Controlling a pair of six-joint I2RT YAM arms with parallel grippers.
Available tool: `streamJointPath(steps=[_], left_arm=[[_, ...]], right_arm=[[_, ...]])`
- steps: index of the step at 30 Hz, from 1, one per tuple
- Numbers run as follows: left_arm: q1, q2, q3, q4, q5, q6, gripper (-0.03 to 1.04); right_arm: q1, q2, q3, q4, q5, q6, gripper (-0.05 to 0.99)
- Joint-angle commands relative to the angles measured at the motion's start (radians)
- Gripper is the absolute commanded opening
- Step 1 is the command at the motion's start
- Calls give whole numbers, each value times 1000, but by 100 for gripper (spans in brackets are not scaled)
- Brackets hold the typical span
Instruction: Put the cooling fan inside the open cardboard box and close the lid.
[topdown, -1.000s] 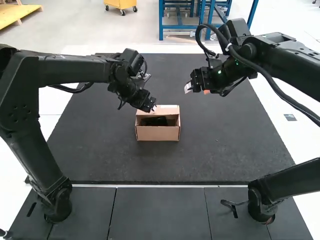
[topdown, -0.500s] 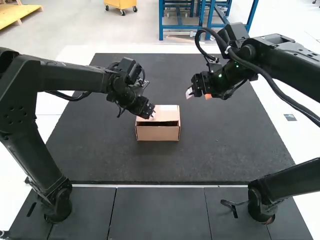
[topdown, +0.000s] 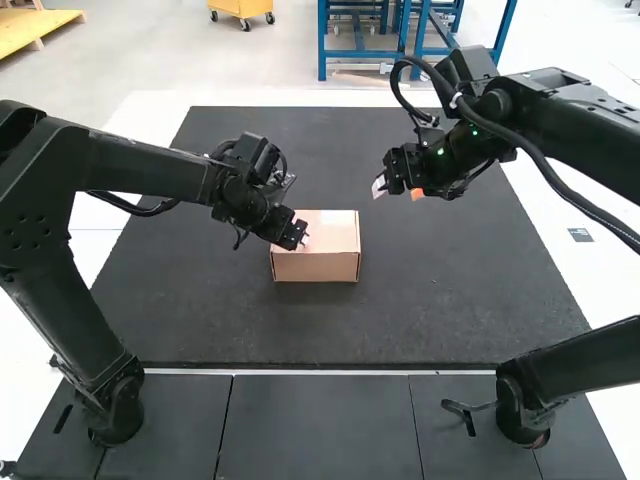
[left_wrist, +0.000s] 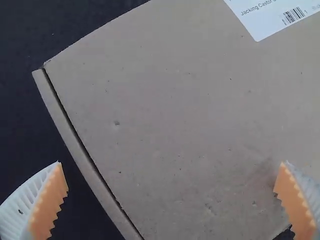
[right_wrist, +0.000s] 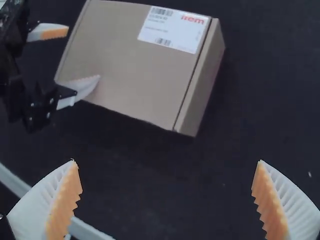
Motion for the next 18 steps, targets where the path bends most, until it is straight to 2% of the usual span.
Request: streamJointPath(steps=[1,8,12,16,18], left_arm=[[-6,-20,-21,-8,-30,-3,97],[-6,-95,47,-59,-31,0,97],[2,-170,105,-82,-31,-1,97],[34,-233,134,-77,-30,-3,97],[50,-267,134,-71,-25,0,97]], right_arm=[[1,-7,34,1,-13,13,78],[0,-7,36,8,-11,27,78],[-2,-10,36,30,3,71,78],[-17,-14,51,68,29,79,78],[-25,-17,60,91,53,76,85]])
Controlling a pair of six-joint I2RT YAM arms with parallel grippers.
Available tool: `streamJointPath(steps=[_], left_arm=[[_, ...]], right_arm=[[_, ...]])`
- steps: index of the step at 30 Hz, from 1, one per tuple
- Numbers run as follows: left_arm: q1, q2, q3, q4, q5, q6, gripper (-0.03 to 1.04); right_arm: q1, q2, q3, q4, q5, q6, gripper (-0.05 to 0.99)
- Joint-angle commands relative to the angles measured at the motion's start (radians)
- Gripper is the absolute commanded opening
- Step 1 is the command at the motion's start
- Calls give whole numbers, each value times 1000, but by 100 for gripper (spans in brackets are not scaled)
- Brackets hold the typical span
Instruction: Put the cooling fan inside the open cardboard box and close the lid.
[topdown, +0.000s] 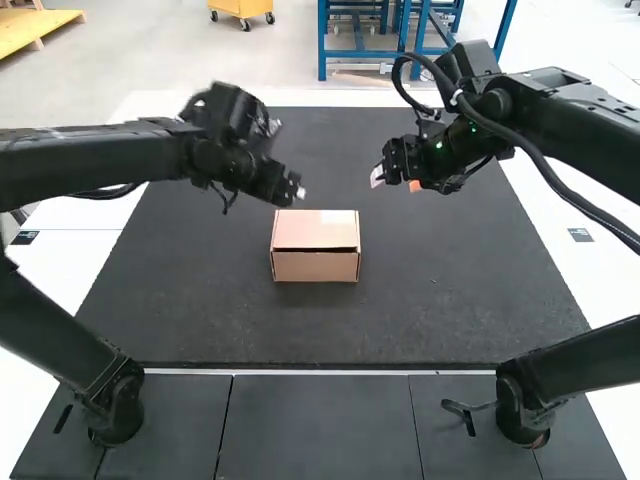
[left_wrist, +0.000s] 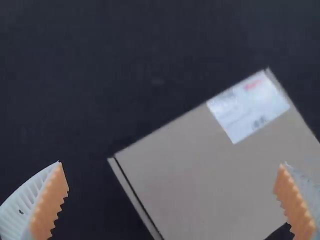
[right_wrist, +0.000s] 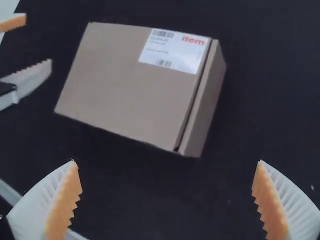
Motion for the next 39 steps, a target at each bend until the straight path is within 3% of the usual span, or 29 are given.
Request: streamJointPath(steps=[1,4,9,13,15,17,22,29,35,39], left_arm=[[31,-67,24,6,2,12,97],[39,-123,23,3,16,35,97],[50,-264,-5,40,12,34,97],[103,-373,-63,135,12,38,97],[129,-422,-86,138,12,34,97],[153,-475,-128,149,9,-2,97],[214,-614,-250,239,-29,-3,97],[311,-737,-419,376,-53,-2,97],[337,-820,-556,515,-100,-2,97],[337,-864,-628,550,-96,-2,97]], right_arm=[[-21,-17,60,26,37,10,90],[-37,-16,63,39,57,7,91],[-87,-34,54,99,125,11,91],[-124,-63,29,133,118,-27,91],[-135,-80,3,174,115,-58,91],[-140,-106,-32,236,120,-67,91],[-143,-200,-181,371,172,-61,91],[-149,-389,-419,526,195,-73,91],[-173,-540,-598,632,198,-96,91],[-207,-622,-707,707,200,-96,92]])
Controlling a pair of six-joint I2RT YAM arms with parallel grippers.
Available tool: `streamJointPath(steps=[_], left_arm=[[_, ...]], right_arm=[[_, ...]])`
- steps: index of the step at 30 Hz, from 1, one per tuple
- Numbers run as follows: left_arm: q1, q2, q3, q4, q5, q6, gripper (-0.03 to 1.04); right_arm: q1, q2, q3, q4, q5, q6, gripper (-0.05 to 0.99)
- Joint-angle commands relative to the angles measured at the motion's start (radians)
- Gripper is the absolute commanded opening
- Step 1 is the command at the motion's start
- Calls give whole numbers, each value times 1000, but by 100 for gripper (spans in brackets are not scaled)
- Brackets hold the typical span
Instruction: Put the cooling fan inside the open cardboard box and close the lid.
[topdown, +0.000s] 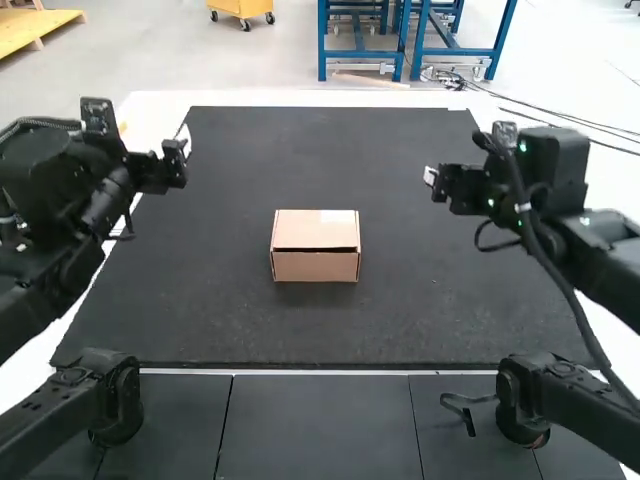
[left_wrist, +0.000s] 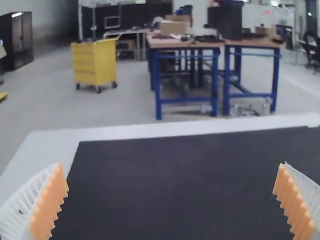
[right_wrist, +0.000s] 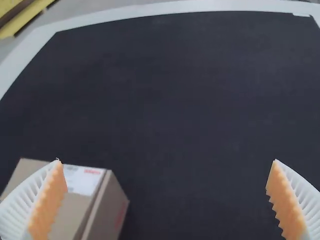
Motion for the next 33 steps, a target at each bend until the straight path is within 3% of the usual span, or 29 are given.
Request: streamJointPath(steps=[1,6,21,24,31,33], left_arm=[[9,-56,-53,17,-14,-8,97],[9,-197,-184,86,-13,-7,97],[5,-503,-468,95,45,-7,97],[9,-553,-465,-12,61,-13,97],[9,-550,-467,-75,108,-34,97],[9,-550,-467,-81,114,-68,97]], right_arm=[[-38,-66,-66,53,21,-11,92],[-100,-150,-209,167,21,-20,92],[-198,-280,-494,311,-73,-25,92],[-210,-300,-515,322,-87,-25,91],[-232,-454,-640,374,-91,-23,91],[-235,-534,-660,356,-90,-21,91]])
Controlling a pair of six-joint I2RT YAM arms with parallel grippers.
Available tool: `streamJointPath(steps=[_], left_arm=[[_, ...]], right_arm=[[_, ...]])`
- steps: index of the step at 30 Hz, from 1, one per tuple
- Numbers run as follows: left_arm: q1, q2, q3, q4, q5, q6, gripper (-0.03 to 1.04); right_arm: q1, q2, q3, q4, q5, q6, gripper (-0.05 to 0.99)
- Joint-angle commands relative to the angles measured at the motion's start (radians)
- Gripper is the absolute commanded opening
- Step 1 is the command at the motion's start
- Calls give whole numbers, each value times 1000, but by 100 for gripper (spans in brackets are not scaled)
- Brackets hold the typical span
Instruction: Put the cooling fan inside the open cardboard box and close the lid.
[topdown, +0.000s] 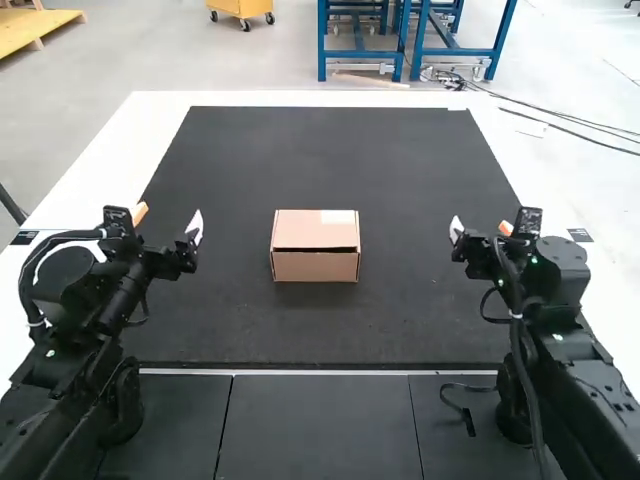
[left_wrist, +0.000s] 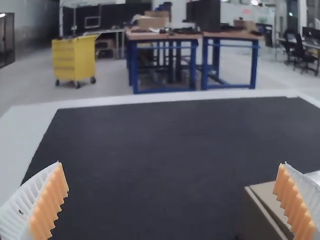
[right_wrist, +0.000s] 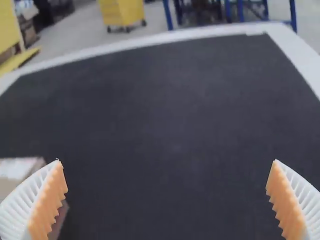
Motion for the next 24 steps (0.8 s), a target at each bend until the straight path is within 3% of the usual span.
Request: streamJointPath(steps=[1,4,8,12,14,17,20,24], left_arm=[[13,-12,-6,-7,32,-40,97],[34,-12,-6,-50,32,-20,97],[96,-12,-6,-68,38,21,97],[149,-12,-6,-70,106,33,97],[160,-12,-7,-79,113,61,97],[174,-12,-7,-94,113,122,97],[183,-12,-7,-98,113,124,97],[178,-12,-6,-102,113,147,97]], right_arm=[[-18,-129,-104,-26,-13,-5,91],[-33,-243,-115,-82,-24,-7,91],[-58,-224,-132,-85,-34,-9,91],[-45,-223,-132,-84,-28,-9,91],[-35,-223,-141,-89,-10,-27,91],[-13,-223,-149,-239,16,-121,91],[-7,-223,-147,-240,59,-101,91],[-7,-223,-149,-251,67,-50,92]])
